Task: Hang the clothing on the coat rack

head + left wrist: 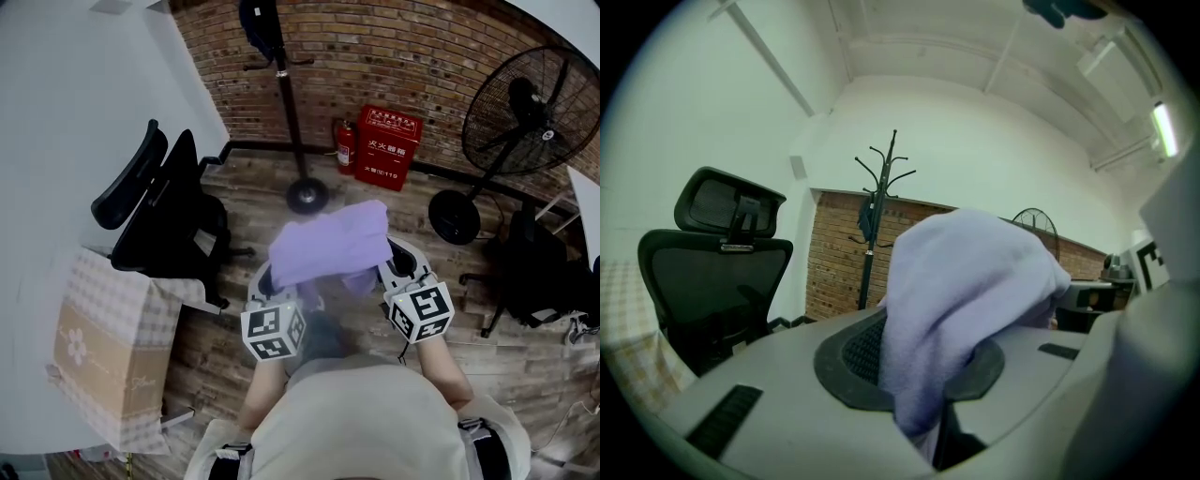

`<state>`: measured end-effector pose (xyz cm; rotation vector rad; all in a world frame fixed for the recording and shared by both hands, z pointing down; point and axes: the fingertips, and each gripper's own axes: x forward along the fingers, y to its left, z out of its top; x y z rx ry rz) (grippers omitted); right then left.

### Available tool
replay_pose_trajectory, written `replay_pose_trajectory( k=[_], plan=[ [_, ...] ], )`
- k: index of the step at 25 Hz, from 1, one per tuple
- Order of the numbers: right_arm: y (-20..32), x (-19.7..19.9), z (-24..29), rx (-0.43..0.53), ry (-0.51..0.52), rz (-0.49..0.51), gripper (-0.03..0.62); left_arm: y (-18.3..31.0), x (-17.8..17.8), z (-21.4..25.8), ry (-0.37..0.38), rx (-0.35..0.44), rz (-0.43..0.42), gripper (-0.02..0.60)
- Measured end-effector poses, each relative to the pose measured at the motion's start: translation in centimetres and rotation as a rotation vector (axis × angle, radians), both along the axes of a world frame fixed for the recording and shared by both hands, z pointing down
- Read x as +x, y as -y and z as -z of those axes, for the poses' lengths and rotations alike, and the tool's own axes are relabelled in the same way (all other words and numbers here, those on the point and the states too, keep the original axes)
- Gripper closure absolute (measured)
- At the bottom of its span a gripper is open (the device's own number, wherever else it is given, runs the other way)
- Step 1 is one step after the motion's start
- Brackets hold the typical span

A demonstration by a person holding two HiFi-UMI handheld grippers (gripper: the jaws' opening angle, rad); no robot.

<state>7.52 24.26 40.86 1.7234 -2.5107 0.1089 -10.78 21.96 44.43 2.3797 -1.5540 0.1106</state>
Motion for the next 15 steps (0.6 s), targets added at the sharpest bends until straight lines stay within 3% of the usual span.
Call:
replay_pose_trajectory(
  k=[15],
  plan=[
    [13.1,0.4,2.1,0.013,-0.02,-0.017,0.537,13.3,0.7,1.4,-0.036,-0.015,-0.041,0.518]
  ],
)
